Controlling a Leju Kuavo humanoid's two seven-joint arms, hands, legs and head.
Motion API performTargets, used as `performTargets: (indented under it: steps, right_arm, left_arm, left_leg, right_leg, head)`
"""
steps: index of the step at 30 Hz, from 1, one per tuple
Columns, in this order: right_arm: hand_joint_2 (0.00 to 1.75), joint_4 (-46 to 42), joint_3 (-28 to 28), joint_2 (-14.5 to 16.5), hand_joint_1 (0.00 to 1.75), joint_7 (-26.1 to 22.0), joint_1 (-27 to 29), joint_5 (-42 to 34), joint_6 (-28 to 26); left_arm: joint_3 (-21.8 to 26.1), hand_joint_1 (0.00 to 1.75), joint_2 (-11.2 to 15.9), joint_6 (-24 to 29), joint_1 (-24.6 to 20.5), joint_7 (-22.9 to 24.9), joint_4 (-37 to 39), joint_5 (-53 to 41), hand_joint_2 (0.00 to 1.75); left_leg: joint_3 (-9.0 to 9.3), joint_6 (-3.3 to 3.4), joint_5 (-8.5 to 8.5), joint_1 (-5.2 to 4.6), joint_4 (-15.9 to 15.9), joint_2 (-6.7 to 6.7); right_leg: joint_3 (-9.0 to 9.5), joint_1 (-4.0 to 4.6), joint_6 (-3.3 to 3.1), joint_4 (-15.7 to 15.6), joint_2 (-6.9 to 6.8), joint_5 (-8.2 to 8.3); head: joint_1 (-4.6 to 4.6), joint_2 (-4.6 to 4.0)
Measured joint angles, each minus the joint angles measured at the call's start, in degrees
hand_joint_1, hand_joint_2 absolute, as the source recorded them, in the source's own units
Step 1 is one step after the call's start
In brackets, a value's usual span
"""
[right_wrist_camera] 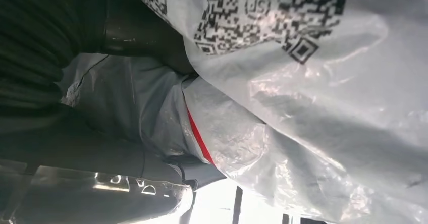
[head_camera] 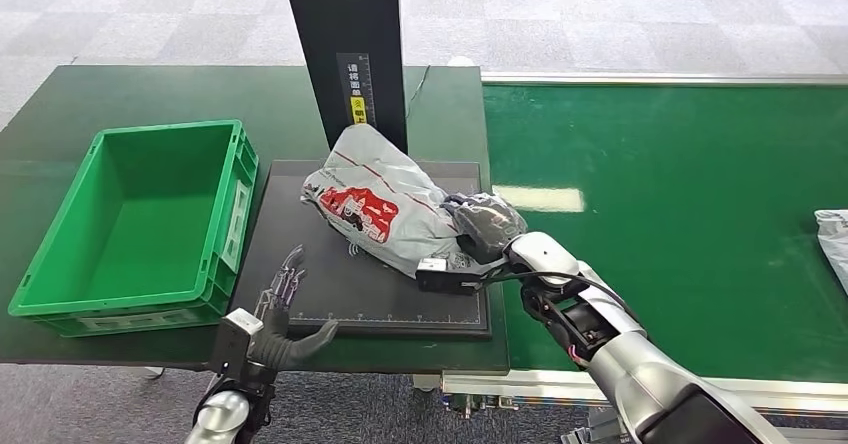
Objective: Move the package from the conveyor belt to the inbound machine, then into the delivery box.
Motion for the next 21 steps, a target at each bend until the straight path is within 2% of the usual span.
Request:
performTargets:
  steps: [2,4,5,6,9,21]
  right_arm:
    - [1.75,0.1,-1.1,0.3,1.05,-0.9,0.4,-0.8,0.1]
    - [1.75,0.2,-2.2,0.4,0.17,-2.2,0.9,-1.7,0.3]
    - [1.75,0.2,-2.7,0.5,0.07,-3.0,1.2,-2.2,0.5]
    - [1.75,0.2,-3.2,0.5,0.00,-3.9,1.5,-2.7,0.6]
    - [1.75,0.2,-4.9,0.7,0.00,-6.6,2.2,-4.9,1.9]
    - [1.75,0.1,-12.8,1.0,0.00,-14.6,4.8,-17.2,14.6]
  left_arm:
    - [-0.1,0.00,0.0,-0.1,0.0,0.0,0.0,0.1,1.75]
    - [-0.2,0.00,0.0,-0.3,-0.1,0.0,0.0,0.2,1.75]
    - [-0.3,0.00,0.1,-0.4,-0.1,0.0,0.0,0.2,1.75]
    - [-0.4,0.00,0.1,-0.5,-0.1,0.0,0.0,0.2,1.75]
    - [-0.7,0.00,0.1,-0.8,-0.4,-0.3,0.2,0.3,1.75]
    - [-1.2,0.00,0.5,-0.6,-1.4,-1.5,1.3,0.8,1.75]
  left_leg:
    - [0.00,0.00,0.00,0.00,0.0,0.00]
    - [0.00,0.00,0.00,0.00,0.0,0.00]
    - [0.00,0.00,0.00,0.00,0.0,0.00]
    - [0.00,0.00,0.00,0.00,0.0,0.00]
    - [0.00,0.00,0.00,0.00,0.0,0.00]
    - [0.00,0.00,0.00,0.00,0.0,0.00]
  right_leg:
    - [0.00,0.00,0.00,0.0,0.00,0.00]
    - [0.00,0.00,0.00,0.0,0.00,0.00]
    - [0.00,0.00,0.00,0.0,0.00,0.00]
    - [-0.01,0.00,0.00,0.0,0.00,0.00]
    - [-0.02,0.00,0.00,0.0,0.00,0.00]
    - [-0.02,0.00,0.00,0.0,0.00,0.00]
  head:
    - [0.00,0.00]
    - [0.00,0.00]
    - [0.00,0.00]
    - [0.00,0.00]
    - [-0.01,0.00]
    - [0.00,0.00]
